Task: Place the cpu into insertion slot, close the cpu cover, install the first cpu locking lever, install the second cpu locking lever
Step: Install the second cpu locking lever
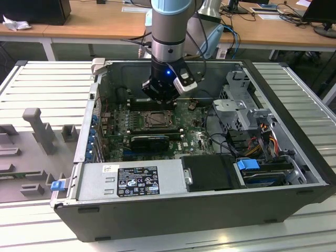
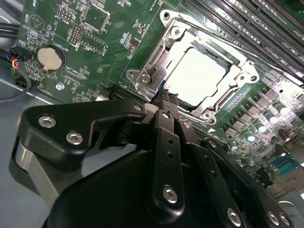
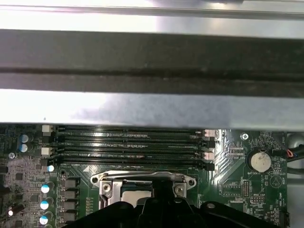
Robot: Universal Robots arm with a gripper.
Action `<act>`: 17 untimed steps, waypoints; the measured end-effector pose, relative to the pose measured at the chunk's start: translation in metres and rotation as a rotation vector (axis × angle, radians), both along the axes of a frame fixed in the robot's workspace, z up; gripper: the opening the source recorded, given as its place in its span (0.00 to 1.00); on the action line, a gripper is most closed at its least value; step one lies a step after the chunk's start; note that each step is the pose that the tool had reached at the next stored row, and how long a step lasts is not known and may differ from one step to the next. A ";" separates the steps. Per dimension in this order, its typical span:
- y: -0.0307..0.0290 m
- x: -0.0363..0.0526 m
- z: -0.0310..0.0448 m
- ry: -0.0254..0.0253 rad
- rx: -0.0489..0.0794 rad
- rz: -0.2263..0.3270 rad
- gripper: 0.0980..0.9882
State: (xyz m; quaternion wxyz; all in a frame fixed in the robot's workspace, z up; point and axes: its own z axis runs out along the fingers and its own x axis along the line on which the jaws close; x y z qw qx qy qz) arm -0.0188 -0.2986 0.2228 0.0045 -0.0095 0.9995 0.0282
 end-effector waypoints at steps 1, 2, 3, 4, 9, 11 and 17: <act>-0.0002 0.0001 0.0008 -0.0001 0.000 0.000 0.01; -0.0003 0.0000 0.0017 0.0000 0.000 0.000 0.01; -0.0004 0.0000 0.0042 -0.0001 0.000 0.000 0.01; -0.0004 0.0000 0.0077 -0.0001 0.000 0.000 0.01; -0.0083 0.0000 0.0134 -0.0001 -0.001 0.000 0.01; -0.0155 -0.0002 0.0134 -0.0002 -0.001 0.000 0.01; -0.0499 -0.0013 0.0130 -0.0002 -0.001 0.000 0.01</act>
